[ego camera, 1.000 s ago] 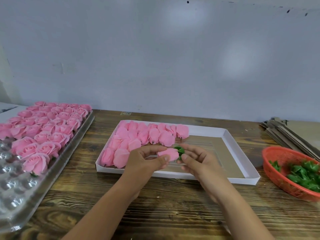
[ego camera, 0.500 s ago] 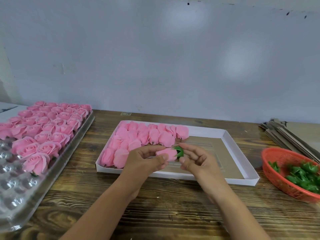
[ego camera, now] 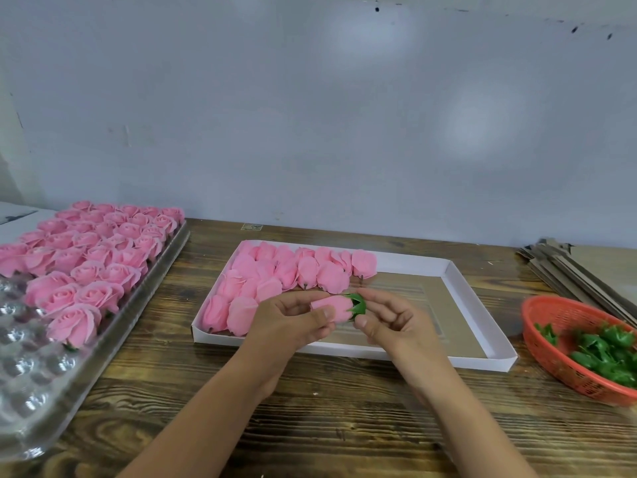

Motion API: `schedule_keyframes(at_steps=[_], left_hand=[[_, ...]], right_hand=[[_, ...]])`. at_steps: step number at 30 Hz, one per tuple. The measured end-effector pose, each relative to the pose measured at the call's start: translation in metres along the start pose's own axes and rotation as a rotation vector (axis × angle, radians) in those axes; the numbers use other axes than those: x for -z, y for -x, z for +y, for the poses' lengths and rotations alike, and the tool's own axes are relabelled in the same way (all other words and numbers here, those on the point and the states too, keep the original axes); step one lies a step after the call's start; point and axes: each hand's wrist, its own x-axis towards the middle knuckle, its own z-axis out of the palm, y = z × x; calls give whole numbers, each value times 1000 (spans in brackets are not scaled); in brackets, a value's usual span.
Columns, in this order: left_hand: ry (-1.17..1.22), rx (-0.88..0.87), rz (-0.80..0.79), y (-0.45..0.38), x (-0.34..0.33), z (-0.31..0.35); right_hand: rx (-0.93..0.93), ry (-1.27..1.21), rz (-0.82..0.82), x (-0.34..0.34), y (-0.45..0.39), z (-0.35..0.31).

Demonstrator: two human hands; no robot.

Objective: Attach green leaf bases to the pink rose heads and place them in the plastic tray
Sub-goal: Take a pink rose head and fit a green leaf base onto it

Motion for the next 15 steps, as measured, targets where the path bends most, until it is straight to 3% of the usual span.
schedule_keyframes(at_steps=[7, 15], left_hand=[[-77, -37, 4, 2, -2, 0], [-41, -11, 17, 1, 0, 1]], right_hand=[[-12, 0, 42, 1, -2, 1], [32, 40, -23, 0, 0, 1]])
